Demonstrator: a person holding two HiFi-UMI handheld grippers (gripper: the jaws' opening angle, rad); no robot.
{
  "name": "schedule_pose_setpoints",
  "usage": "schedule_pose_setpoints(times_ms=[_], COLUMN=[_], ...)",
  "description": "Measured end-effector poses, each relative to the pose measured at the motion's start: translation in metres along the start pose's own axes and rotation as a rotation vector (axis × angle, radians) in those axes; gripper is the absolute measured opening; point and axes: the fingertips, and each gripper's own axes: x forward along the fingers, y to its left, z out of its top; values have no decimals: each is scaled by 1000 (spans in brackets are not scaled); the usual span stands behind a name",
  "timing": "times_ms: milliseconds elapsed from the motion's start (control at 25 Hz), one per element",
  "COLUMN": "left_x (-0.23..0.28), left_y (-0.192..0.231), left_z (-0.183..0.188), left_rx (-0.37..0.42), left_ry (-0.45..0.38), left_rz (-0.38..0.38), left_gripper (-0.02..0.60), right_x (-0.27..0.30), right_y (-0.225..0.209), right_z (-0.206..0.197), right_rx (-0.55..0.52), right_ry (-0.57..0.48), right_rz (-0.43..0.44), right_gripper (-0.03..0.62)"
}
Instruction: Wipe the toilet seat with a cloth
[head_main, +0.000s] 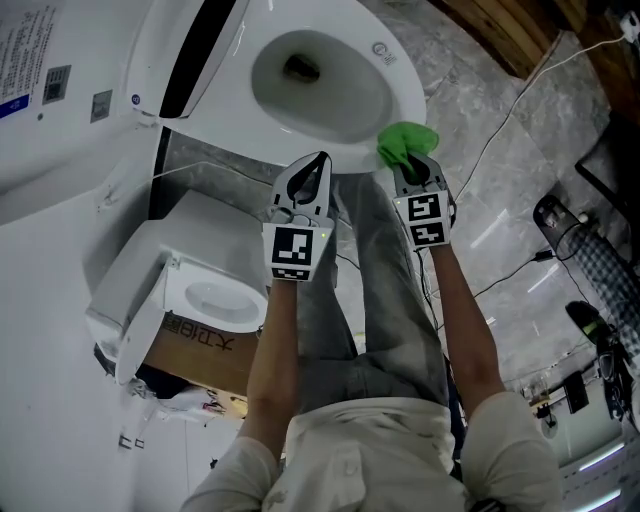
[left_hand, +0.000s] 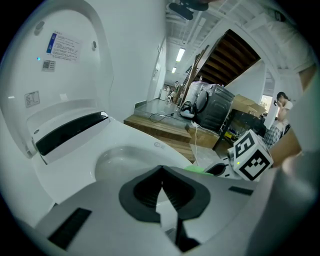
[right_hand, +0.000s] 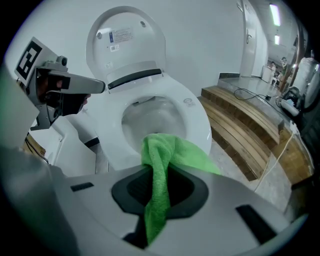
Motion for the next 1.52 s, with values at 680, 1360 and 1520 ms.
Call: schedule_pose_setpoints(times_ms=[680, 1360, 1520], left_x=[-45, -79, -84], left_y=[42, 74, 79], left_z=[-21, -33, -35], left_rx=[8, -31, -42], left_ry=[-4, -30, -37], left_rz=[-23, 32, 47], left_gripper=[12, 12, 12], right_x=[14, 28, 30], right_y=[69, 106, 111], right_z=[5, 18, 22], right_rx=[5, -63, -88], right_ry=[25, 39, 45], right_rz=[-16, 12, 25], right_gripper=[43, 43, 43])
